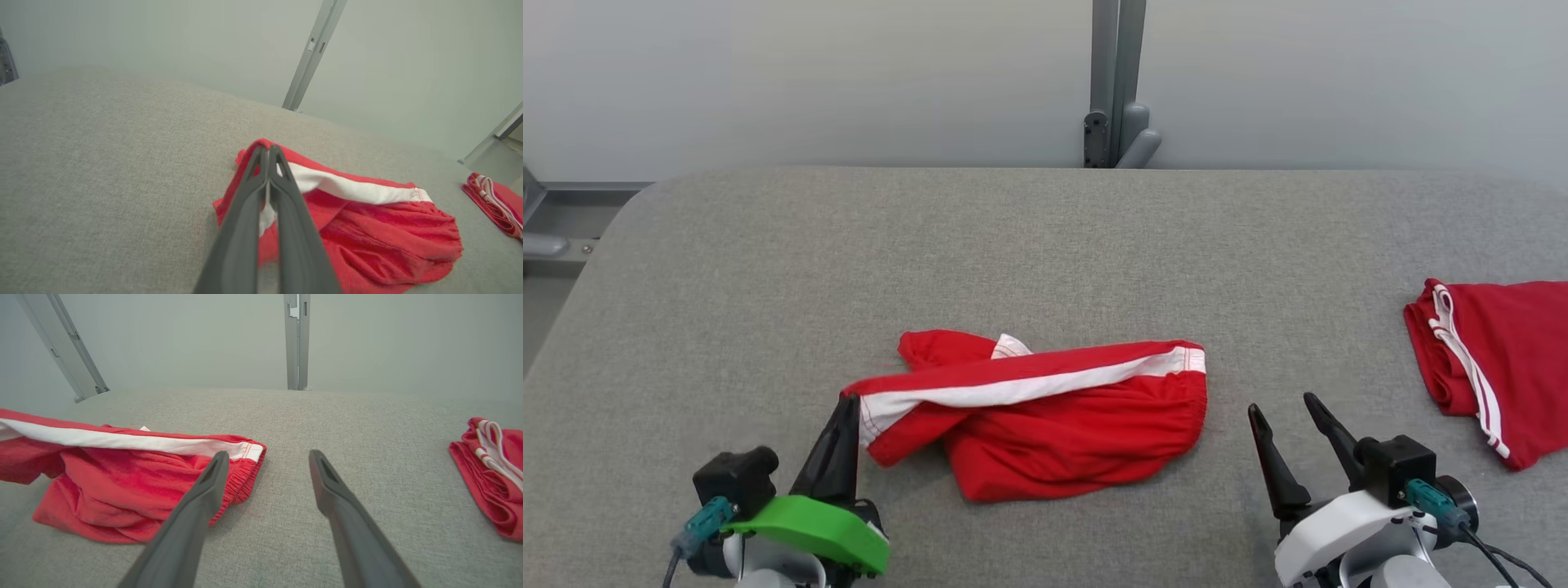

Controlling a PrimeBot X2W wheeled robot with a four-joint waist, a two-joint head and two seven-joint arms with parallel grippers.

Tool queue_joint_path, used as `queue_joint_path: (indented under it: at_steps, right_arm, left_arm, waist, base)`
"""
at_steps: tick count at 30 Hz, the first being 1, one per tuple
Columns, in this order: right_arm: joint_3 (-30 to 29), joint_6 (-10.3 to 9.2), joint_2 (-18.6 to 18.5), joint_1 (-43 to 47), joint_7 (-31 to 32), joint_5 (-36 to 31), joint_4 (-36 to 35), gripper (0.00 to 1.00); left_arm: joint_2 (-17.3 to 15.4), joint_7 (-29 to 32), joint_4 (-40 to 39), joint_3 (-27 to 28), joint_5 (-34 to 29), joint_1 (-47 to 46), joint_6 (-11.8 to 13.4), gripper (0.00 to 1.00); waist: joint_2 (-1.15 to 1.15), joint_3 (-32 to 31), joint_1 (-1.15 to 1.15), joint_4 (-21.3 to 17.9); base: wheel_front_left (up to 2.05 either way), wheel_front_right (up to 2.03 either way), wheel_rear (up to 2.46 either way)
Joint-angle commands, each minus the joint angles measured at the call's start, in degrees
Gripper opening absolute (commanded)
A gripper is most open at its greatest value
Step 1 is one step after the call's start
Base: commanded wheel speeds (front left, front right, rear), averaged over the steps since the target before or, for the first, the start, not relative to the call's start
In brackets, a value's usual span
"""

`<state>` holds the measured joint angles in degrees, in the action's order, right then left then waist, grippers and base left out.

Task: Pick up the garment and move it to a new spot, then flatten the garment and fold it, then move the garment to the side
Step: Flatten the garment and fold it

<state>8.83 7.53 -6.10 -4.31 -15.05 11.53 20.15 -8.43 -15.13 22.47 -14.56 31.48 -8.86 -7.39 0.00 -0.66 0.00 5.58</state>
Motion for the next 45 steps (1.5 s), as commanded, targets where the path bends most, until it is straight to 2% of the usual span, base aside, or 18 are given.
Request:
queue_joint_path:
  at_steps: [1, 5, 11, 12, 13, 14, 15, 18, 22, 32, 41, 45]
  right_arm:
    - [0.3, -0.09, 0.0, 0.0, -0.1, 0.0, 0.0, 1.0]
    - [1.2, -0.09, -1.1, -1.4, -0.1, 0.3, 0.2, 1.0]
    - [1.7, -0.09, -2.4, -3.4, -0.1, -0.1, -0.2, 1.0]
    - [1.6, -0.09, -2.6, -3.4, -0.1, -0.1, -0.2, 1.0]
    - [1.6, -0.09, -2.7, -3.4, -0.1, 0.0, -0.1, 1.0]
    - [1.7, -0.09, -2.7, -3.5, -0.1, 0.0, -0.1, 1.0]
    - [1.6, -0.09, -2.7, -3.5, -0.1, 0.0, -0.1, 1.0]
    - [1.6, -0.09, -2.5, -3.2, -0.1, 0.0, 0.1, 1.0]
    - [0.8, -0.09, -1.9, -2.0, -0.1, -0.5, 0.0, 1.0]
    - [-2.2, -0.09, 0.4, -0.6, -0.1, -2.8, -3.1, 1.0]
    - [-2.3, -0.09, 1.8, 1.0, -0.1, -4.0, -4.6, 1.0]
    - [-2.3, -0.09, 2.1, 1.9, -0.1, -4.4, -4.8, 1.0]
  left_arm:
    - [-0.9, 0.0, 1.5, -0.3, 0.8, 0.1, -0.2, 0.0]
    - [-1.0, 0.0, 5.9, -0.2, 2.6, -2.1, -0.2, 0.0]
    - [-1.3, 0.0, 12.7, 2.8, 1.0, -6.5, 0.4, 0.0]
    - [-1.3, 0.0, 14.0, 3.4, 0.4, -6.9, 0.6, 0.09]
    - [-1.5, 0.0, 15.2, 4.0, -0.3, -7.3, 1.0, 0.27]
    - [-1.7, 0.0, 16.3, 4.6, -1.1, -7.6, 1.0, 0.49]
    - [-1.7, 0.0, 16.7, 5.5, -1.7, -8.0, 1.3, 1.0]
    - [-1.7, 0.0, 17.8, 6.6, -3.5, -7.2, 1.6, 1.0]
    - [-0.4, 0.0, 17.2, 10.7, -6.0, -4.1, 2.6, 1.0]
    - [4.2, 0.0, 6.3, 18.1, -14.9, 3.8, 3.2, 1.0]
    - [5.4, 0.0, 0.3, 19.4, -18.5, 10.0, 2.5, 1.0]
    - [5.5, 0.0, -0.6, 18.4, -18.1, 11.6, 3.1, 1.0]
  waist:
    - [0.0, 0.8, 0.0, 0.1]
    - [0.0, 2.7, 0.0, -1.1]
    - [0.0, 4.9, 0.0, -4.2]
    - [0.0, 4.9, 0.0, -4.8]
    - [0.0, 4.8, 0.0, -5.4]
    - [0.0, 4.7, 0.0, -6.0]
    - [0.0, 4.4, 0.0, -6.5]
    - [0.0, 3.6, 0.0, -7.5]
    - [0.0, 1.8, 0.0, -8.6]
    - [0.0, -1.1, 0.0, -8.6]
    - [0.0, -3.5, 0.0, -8.9]
    - [0.0, -4.4, 0.0, -8.8]
  base:
    - [0.0, 0.0, 0.0]
    - [0.0, 0.0, 0.0]
    - [0.0, 0.0, 0.0]
    - [0.0, 0.0, 0.0]
    - [0.0, 0.0, 0.0]
    - [0.0, 0.0, 0.0]
    - [0.0, 0.0, 0.0]
    - [0.0, 0.0, 0.0]
    - [0.0, 0.0, 0.0]
    - [0.0, 0.0, 0.0]
    - [0.0, 0.0, 0.0]
    - [0.0, 0.0, 0.0]
